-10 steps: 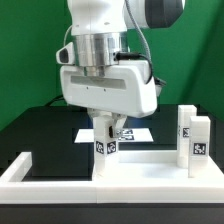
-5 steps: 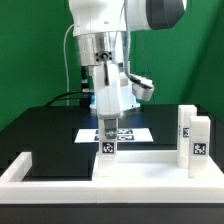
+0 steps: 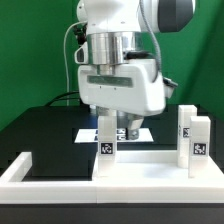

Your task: Assemble desk

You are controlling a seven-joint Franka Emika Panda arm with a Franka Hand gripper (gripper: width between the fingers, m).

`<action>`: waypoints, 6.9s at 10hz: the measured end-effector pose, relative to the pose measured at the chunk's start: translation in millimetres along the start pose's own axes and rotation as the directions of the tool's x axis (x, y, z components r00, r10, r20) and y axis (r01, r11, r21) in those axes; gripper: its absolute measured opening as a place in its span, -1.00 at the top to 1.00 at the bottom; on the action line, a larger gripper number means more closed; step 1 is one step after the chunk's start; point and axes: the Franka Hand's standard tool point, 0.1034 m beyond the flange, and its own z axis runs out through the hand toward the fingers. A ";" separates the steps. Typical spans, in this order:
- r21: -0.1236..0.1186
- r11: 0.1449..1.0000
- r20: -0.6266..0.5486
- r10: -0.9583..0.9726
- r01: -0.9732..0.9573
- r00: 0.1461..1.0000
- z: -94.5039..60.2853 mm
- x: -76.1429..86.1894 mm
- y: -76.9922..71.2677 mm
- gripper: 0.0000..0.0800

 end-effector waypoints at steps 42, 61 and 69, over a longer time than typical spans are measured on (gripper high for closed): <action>-0.027 0.851 -0.142 -0.523 0.525 0.841 7.7 23.1 9.1 0.28; 0.014 0.313 0.070 0.947 -0.950 0.313 9.8 25.6 25.8 0.03; 0.036 0.380 0.158 0.911 -0.924 0.380 -56.5 -1.8 -3.4 -0.62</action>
Offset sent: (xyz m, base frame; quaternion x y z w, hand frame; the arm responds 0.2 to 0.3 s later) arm 0.0000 0.0000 0.0000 0.0000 0.0000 -0.1938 0.9810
